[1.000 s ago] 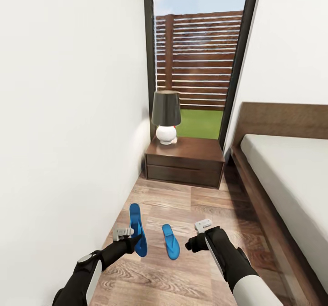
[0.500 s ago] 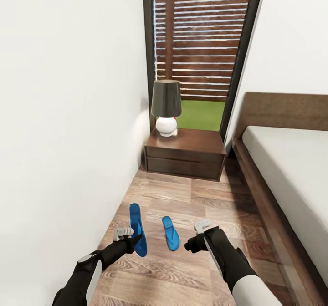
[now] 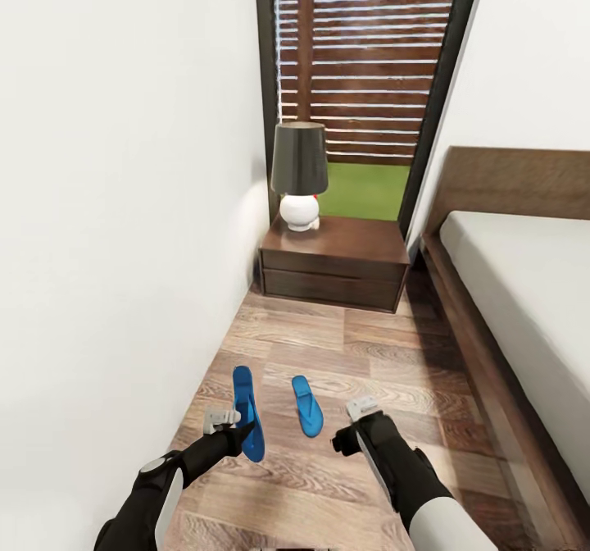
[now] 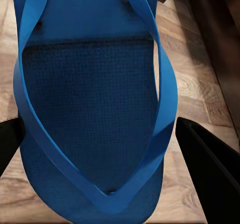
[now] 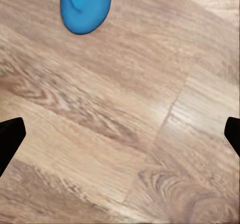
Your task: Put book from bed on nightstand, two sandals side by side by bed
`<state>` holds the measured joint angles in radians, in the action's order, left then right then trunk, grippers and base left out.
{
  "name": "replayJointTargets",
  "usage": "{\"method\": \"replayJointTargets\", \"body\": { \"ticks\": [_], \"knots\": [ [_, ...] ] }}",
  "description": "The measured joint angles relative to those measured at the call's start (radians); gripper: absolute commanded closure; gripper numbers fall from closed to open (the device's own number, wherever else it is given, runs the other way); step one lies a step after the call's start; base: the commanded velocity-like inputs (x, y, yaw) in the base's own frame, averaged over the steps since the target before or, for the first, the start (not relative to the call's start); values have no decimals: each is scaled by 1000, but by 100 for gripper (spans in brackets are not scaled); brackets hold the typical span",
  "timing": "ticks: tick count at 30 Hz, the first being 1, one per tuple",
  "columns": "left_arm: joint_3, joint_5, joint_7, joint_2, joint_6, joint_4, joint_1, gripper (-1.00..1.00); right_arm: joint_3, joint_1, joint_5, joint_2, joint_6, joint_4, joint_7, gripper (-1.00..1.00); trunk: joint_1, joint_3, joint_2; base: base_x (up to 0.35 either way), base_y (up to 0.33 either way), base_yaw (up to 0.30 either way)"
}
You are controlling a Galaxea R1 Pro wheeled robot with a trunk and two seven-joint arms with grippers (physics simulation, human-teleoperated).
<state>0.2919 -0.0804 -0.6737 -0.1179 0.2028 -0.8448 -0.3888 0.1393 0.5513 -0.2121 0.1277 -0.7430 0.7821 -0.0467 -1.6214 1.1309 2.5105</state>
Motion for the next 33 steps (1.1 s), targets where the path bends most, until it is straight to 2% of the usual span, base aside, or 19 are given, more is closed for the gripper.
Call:
{"method": "replayJointTargets", "body": {
  "ticks": [2, 3, 6, 9, 12, 15, 16, 17, 18, 21, 28, 33],
  "knots": [
    [0, 0, 0, 0, 0, 0, 0, 100, -2, 0, 55, -1, 4, 2, 66, -100, -1, 8, 0, 0, 0, 0],
    [0, 0, 0, 0, 0, 0, 0, 100, -2, 0, 104, -1, 13, 4, 113, -100, -1, 12, 1, 0, 0, 0],
    [1, 0, 0, 0, 0, 0, 0, 100, -5, -1, 213, -2, 98, 9, 200, -100, -3, 23, 1, 0, 0, 0],
    [1, 0, 0, 0, 0, 0, 0, 100, -7, -1, 302, -2, 190, 9, 223, -100, -4, 35, 2, 0, 0, 0],
    [1, 0, 0, 0, 0, 0, 0, 100, -4, -1, 372, -2, 220, 9, 223, -100, -5, 46, 3, 0, 0, 0],
    [1, 0, 0, 0, 0, 0, 0, 100, 3, -1, 400, -2, 227, 10, 202, -100, -7, 58, 4, 0, 0, 0],
    [1, 0, 0, 0, 0, 0, 0, 100, 9, -1, 405, -2, 228, 9, 175, -100, -7, 62, 4, 0, 0, 0],
    [1, 0, 0, 0, 0, 0, 0, 100, 17, -1, 409, -2, 226, 9, 135, -100, -8, 66, 4, 0, 0, 0],
    [2, 0, 0, 1, 0, 0, 0, 100, 43, -1, 421, -3, 224, 9, 45, -100, -8, 70, 4, 0, 0, 0],
    [3, 0, 0, 0, 0, 0, 0, 100, 68, -1, 421, -3, 222, 8, -32, -100, -9, 81, 5, 0, 0, 0],
    [5, 4, 0, 2, 0, -1, 0, 100, 77, -1, 420, -3, 222, 6, -49, -100, -13, 108, 7, 0, 0, 0],
    [7, 48, -1, 12, -1, -2, 0, 100, 78, -1, 409, -3, 221, 5, -49, -100, -15, 128, 8, 0, 0, 0]
  ]
}}
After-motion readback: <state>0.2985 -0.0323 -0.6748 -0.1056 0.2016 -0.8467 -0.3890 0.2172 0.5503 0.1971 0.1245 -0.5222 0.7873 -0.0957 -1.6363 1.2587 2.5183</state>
